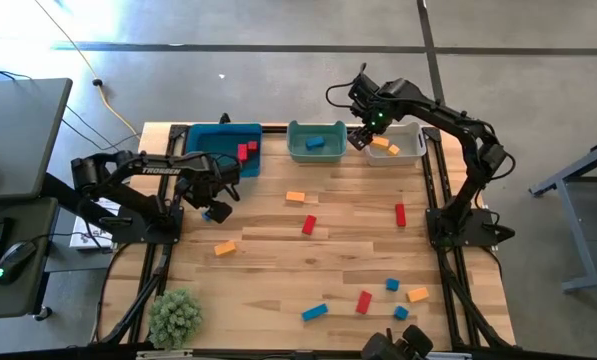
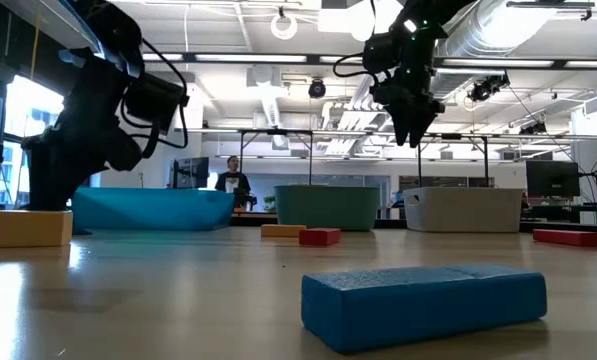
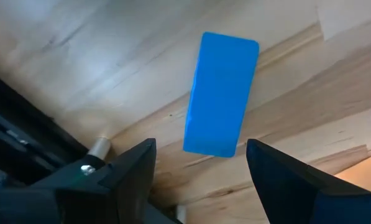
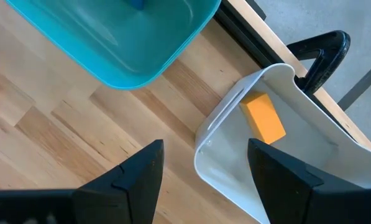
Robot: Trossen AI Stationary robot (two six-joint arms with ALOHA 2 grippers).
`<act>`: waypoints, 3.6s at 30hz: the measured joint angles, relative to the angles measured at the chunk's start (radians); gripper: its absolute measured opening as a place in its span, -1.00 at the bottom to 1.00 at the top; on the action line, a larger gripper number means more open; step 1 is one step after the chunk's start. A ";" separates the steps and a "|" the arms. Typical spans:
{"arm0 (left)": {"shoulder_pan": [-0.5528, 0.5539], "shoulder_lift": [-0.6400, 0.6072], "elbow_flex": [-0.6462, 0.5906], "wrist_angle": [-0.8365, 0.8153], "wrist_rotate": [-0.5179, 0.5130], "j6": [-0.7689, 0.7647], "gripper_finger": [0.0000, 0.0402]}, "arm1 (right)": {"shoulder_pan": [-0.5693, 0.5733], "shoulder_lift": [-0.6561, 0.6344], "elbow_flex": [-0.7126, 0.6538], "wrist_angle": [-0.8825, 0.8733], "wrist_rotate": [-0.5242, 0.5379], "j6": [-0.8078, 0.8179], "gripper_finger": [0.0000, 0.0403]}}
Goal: Sort & place blocks by color
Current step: Put the blue block into the green bin
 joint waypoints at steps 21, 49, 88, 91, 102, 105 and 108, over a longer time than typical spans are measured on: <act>0.000 0.117 -0.009 0.095 0.008 0.026 0.19 | 0.000 0.000 0.000 0.009 0.000 0.003 0.09; 0.000 0.155 0.081 0.136 0.141 0.115 -0.49 | 0.000 0.000 -0.001 0.036 0.000 0.003 0.09; 0.206 0.235 0.424 1.158 0.327 0.234 -0.49 | 0.002 0.000 -0.001 0.070 -0.028 0.198 0.09; 0.225 0.300 0.424 1.233 0.312 0.236 -0.49 | 0.004 0.000 -0.001 0.084 -0.029 0.221 0.09; 0.235 0.466 0.423 1.253 0.249 0.271 -0.49 | 0.040 0.000 -0.001 0.136 -0.020 0.274 0.09; 0.230 0.469 0.423 1.254 0.203 0.311 -0.49 | 0.055 0.000 -0.001 0.137 -0.015 0.287 0.09; 0.231 0.469 0.423 1.249 0.169 0.334 -0.42 | 0.072 0.000 -0.001 0.137 -0.008 0.294 0.09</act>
